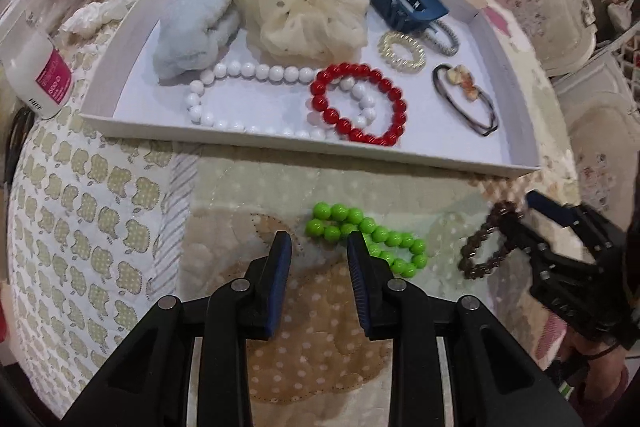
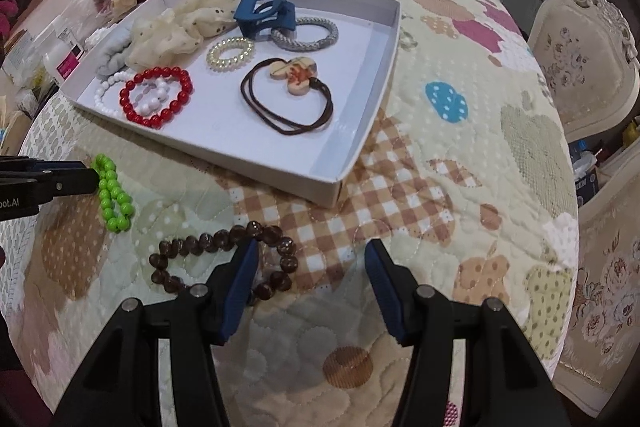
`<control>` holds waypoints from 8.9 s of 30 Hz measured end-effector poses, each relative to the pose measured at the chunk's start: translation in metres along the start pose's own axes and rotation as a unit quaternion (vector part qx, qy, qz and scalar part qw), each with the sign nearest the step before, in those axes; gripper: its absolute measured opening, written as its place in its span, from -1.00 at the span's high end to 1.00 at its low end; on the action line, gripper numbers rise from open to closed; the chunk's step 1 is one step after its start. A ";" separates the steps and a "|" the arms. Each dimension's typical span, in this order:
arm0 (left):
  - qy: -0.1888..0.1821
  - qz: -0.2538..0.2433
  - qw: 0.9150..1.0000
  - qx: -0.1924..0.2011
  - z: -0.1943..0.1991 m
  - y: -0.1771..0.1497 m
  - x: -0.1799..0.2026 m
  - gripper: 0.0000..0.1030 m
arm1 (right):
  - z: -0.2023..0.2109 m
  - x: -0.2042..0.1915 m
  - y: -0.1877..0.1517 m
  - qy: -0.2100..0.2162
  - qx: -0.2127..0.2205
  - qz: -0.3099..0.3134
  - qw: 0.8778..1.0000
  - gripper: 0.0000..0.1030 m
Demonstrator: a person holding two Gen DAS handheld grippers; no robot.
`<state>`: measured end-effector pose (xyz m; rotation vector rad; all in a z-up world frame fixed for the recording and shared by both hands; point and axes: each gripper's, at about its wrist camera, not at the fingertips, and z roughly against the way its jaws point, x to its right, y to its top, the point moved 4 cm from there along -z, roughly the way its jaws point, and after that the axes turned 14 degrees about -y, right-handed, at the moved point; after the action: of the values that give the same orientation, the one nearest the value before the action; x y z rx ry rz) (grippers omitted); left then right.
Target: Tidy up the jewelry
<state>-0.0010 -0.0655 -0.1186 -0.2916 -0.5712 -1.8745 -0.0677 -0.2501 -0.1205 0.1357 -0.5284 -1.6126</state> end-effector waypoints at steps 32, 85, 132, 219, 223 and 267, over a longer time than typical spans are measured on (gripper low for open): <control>0.060 -0.026 0.997 -0.036 0.007 -0.003 -0.013 0.58 | -0.004 0.007 0.007 0.030 -0.011 -0.013 0.999 -0.14; 0.067 -0.101 0.990 0.074 0.069 0.005 0.043 0.97 | 0.036 0.004 0.019 0.058 0.039 0.005 0.998 0.09; 0.102 -0.093 0.981 0.137 0.125 0.068 0.037 0.97 | 0.132 0.003 0.106 0.105 0.161 -0.002 0.981 0.79; 0.128 -0.041 0.969 0.205 0.141 0.053 0.022 0.60 | 0.108 -0.020 0.099 0.039 0.143 -0.087 0.985 -0.29; 0.134 -0.042 0.968 0.207 0.143 0.050 0.023 0.60 | 0.111 -0.021 0.096 0.038 0.144 -0.090 0.985 -0.29; 0.143 -0.065 0.965 0.211 0.147 0.045 0.033 0.60 | 0.110 -0.025 0.096 0.046 0.136 -0.087 0.986 -0.32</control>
<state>0.0179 -0.0290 0.0331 0.2987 -0.7841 -1.8228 -0.0206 -0.2005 0.0106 0.4689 -0.6790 -1.6874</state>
